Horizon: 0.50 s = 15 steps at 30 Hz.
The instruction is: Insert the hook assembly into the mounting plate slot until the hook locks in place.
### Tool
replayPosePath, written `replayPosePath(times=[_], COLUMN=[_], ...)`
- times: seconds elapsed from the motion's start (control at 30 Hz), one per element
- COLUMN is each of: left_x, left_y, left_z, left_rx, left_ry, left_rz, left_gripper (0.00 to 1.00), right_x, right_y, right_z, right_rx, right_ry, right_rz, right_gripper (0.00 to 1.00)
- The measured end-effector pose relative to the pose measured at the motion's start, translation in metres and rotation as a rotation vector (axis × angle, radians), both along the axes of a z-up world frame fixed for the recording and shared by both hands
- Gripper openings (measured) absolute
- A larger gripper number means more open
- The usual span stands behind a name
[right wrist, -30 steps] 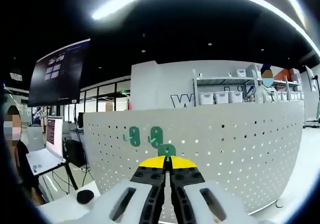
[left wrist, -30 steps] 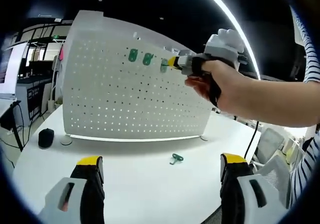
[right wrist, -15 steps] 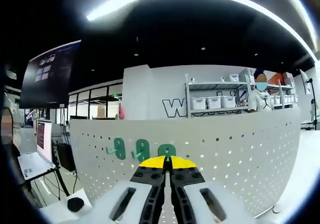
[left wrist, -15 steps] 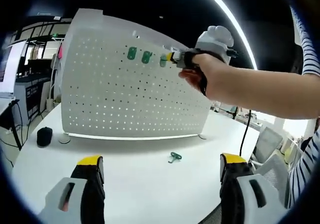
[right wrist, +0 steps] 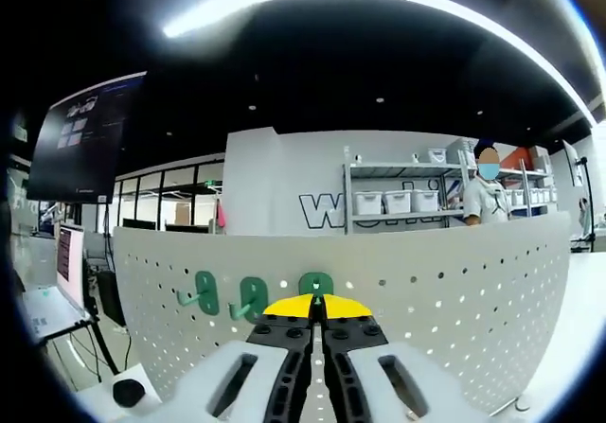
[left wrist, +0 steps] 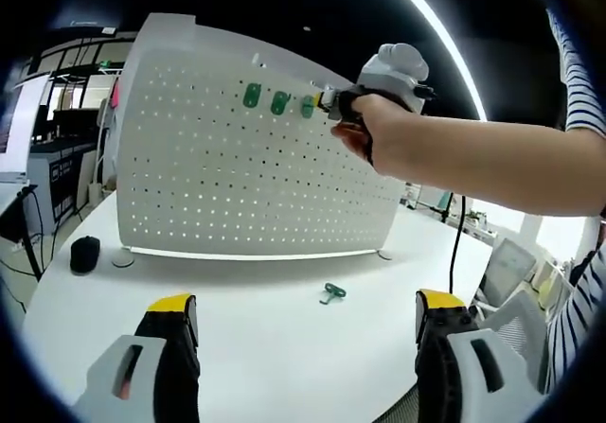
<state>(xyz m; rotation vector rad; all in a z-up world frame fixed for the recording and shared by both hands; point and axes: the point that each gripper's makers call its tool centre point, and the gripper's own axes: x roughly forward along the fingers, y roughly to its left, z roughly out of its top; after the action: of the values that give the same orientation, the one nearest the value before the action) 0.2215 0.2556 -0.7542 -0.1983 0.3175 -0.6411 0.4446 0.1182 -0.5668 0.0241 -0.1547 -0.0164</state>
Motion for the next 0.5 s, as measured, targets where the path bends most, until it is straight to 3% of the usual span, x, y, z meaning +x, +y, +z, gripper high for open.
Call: replayPosePath(times=[0.5], left_x=[0.0010], left_y=[0.0013], left_z=[-0.0027], left_rx=[0.007], left_ry=[0.011], left_rz=[0.005], left_gripper=[0.95], right_x=[0.0077], right_y=[0.0008], right_z=[-0.0039], right_rx=[-0.004], right_ry=[-0.003], right_rz=[-0.023], right_gripper=[0.00])
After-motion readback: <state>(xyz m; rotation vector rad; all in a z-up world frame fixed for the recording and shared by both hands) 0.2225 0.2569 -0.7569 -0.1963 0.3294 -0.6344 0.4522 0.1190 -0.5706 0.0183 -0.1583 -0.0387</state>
